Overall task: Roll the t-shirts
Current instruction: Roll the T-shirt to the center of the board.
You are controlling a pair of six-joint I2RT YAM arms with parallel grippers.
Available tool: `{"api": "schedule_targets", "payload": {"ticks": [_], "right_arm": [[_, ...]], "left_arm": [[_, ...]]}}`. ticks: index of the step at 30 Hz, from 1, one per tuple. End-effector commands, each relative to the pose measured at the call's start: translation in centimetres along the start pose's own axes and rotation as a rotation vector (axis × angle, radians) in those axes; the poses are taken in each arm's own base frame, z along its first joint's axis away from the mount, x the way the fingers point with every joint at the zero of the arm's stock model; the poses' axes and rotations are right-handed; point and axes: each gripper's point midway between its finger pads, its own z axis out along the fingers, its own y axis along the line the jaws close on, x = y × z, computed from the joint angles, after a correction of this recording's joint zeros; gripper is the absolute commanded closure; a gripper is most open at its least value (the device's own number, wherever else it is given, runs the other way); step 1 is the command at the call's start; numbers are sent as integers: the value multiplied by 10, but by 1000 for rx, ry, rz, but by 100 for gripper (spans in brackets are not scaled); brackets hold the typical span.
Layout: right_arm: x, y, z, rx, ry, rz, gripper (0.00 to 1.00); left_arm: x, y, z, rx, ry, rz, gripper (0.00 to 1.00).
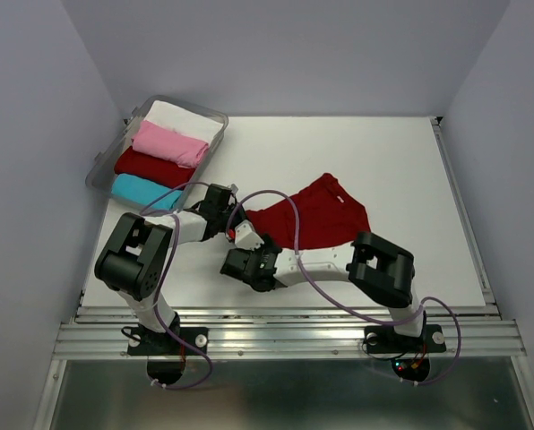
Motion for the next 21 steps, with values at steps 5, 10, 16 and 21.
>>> {"api": "schedule_targets", "payload": {"ticks": [5,10,16,21], "right_arm": [[-12,-5,7,117,-57,67,41],[-7,0,10,109,-46,88,58],[-16,-4,9,16,-36,159,99],[-32,12,-3,-181,-24,228,99]], "left_arm": [[-9,-12,-10,10,-34,25,100],[-9,-11,-11,7,-38,28,100],[-10,-13,-17,13,-55,63,88],[-22,-15,-26,-8,-83,103,37]]}}
